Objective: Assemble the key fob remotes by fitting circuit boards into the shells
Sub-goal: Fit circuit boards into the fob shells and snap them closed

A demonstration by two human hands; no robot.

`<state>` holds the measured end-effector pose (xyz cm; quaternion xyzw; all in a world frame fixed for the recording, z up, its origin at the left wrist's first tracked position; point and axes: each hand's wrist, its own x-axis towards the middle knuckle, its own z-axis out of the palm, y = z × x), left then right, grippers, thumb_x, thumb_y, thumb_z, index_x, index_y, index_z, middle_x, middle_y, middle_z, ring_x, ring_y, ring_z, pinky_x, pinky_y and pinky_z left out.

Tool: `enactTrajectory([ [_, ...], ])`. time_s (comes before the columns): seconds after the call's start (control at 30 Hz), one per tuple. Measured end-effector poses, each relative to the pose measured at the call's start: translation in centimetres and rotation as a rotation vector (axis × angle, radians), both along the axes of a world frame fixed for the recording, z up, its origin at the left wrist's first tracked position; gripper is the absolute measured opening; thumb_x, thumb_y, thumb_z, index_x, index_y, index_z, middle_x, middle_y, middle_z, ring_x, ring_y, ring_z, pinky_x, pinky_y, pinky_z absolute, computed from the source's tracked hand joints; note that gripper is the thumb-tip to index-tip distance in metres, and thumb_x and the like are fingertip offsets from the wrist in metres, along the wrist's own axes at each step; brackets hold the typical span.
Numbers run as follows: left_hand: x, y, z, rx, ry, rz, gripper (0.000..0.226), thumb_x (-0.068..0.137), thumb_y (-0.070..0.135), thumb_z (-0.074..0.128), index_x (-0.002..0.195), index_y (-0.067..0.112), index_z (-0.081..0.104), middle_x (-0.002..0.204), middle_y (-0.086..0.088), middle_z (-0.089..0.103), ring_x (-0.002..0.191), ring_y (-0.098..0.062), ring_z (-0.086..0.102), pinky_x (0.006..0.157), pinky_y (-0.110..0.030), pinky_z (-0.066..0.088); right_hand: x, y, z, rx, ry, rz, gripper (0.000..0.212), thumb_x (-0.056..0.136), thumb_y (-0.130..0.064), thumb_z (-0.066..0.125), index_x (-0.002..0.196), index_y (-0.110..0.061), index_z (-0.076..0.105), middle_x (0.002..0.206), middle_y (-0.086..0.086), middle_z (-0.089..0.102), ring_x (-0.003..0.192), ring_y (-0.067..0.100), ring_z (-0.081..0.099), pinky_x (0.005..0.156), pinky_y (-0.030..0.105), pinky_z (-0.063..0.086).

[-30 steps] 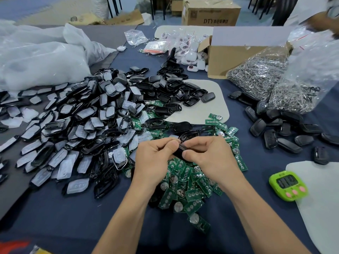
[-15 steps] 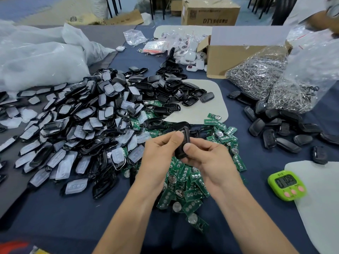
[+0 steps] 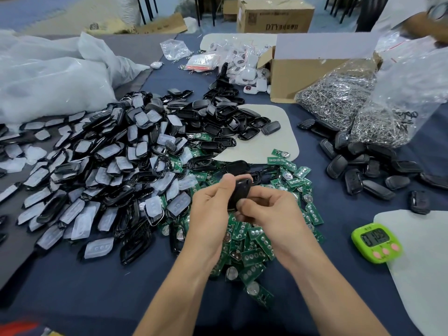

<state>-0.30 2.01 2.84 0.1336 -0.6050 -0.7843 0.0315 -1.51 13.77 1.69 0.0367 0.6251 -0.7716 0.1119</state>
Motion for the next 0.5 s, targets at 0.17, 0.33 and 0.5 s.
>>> enactTrajectory([
  [0.17, 0.9, 0.2, -1.1, -0.028, 0.117, 0.007, 0.022, 0.089, 0.014, 0.077, 0.100, 0.031, 0.085, 0.104, -0.002, 0.082, 0.099, -0.013, 0.077, 0.082, -0.018, 0.057, 0.4, 0.7, -0.5, -0.258, -0.069, 0.018, 0.024, 0.089, 0.006, 0.069, 0.090, -0.012, 0.084, 0.090, 0.013, 0.079, 0.083, 0.022, 0.077, 0.076, 0.032, 0.064],
  [0.33, 1.2, 0.5, -1.5, -0.135, 0.228, 0.036, 0.041, 0.075, 0.005, 0.081, 0.098, 0.039, 0.084, 0.106, 0.010, 0.081, 0.105, -0.004, 0.075, 0.086, -0.014, 0.056, 0.9, 0.5, -0.5, -0.322, 0.009, 0.093, 0.019, 0.076, -0.012, 0.076, 0.093, -0.016, 0.083, 0.088, 0.006, 0.079, 0.083, 0.015, 0.076, 0.073, 0.027, 0.060],
  [0.5, 1.2, 0.7, -0.9, -0.160, 0.319, 0.060, 0.040, 0.074, 0.005, 0.080, 0.097, 0.038, 0.085, 0.108, 0.010, 0.081, 0.105, -0.005, 0.075, 0.080, -0.013, 0.057, 0.7, 0.7, -0.3, -0.354, 0.058, 0.135, 0.018, 0.081, -0.008, 0.072, 0.092, -0.019, 0.082, 0.086, 0.002, 0.079, 0.081, 0.013, 0.076, 0.071, 0.026, 0.060],
])
